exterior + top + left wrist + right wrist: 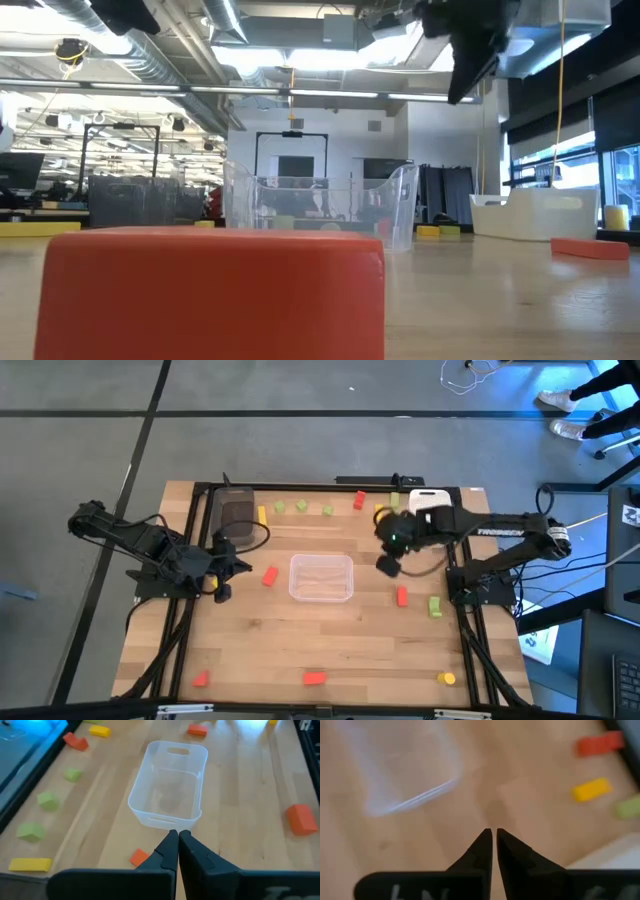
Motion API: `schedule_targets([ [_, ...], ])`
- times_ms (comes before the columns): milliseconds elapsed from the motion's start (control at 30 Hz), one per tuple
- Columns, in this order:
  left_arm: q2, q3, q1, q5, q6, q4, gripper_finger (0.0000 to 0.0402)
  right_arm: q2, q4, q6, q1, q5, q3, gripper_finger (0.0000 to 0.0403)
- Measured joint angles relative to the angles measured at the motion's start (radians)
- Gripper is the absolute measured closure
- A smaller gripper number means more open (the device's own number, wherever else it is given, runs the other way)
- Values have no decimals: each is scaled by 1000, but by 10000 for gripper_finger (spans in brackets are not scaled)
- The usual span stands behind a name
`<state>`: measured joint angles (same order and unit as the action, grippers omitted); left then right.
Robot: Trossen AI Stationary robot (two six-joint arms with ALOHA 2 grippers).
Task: Sort & place blocks by color
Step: Put the orange block into the transparent bin
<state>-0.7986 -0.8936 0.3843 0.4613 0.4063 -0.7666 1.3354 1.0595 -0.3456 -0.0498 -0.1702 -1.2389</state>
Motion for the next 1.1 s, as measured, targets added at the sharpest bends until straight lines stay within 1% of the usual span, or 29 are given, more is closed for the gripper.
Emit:
schedule_targets([
  [100, 0, 0, 0, -4, 112, -6, 401, -1, 1, 40, 84, 47, 0, 376],
  [267, -18, 0, 0, -18, 253, -51, 401, -1, -34, 109, 192, 52, 0, 376],
  [400, -46, 0, -15, -49, 375, -91, 401, -1, -93, 213, 242, 52, 1, 376],
  [600, -89, 0, -54, -150, 533, -185, 401, -1, -148, 327, 259, 50, 1, 376],
  [800, -155, 0, -100, -220, 756, -349, 401, -1, -180, 328, 259, 49, 1, 376],
  [933, -183, 0, -109, -264, 820, -355, 401, -1, -182, 325, 259, 49, 1, 376],
  [1100, -198, 0, -109, -266, 826, -283, 401, -1, -182, 325, 259, 50, 1, 376],
])
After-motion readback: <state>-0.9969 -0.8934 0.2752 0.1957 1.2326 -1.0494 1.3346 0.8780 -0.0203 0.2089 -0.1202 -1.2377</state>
